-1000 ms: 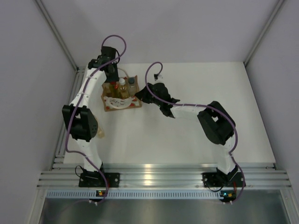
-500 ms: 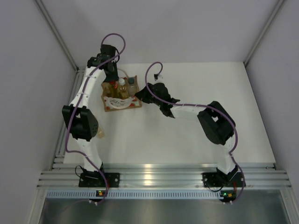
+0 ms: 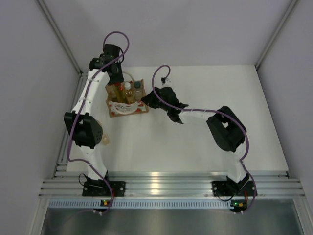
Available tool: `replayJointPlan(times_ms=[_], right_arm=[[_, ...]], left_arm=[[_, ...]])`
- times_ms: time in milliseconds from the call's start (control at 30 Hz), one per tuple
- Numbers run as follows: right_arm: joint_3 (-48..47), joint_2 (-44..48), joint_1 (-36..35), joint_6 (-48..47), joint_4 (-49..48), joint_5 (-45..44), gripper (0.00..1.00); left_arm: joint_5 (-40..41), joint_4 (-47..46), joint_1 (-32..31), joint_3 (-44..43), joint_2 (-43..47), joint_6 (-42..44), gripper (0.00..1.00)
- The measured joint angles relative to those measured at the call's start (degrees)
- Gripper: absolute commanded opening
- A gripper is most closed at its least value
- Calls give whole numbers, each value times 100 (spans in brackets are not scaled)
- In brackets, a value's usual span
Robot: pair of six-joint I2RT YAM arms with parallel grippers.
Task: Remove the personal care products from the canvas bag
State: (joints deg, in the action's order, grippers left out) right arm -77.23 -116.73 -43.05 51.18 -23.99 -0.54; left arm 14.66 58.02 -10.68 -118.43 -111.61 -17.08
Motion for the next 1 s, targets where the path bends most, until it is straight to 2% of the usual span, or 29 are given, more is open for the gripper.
replayJointPlan(times_ms=[600,1000], right_arm=[[0,0,0,2,0,0,0],[0,0,4,2,2,2,0]], left_arm=[[-31,426,0,-566,726,-35,0],[-424,721,-2,-1005,1314,-35,0]])
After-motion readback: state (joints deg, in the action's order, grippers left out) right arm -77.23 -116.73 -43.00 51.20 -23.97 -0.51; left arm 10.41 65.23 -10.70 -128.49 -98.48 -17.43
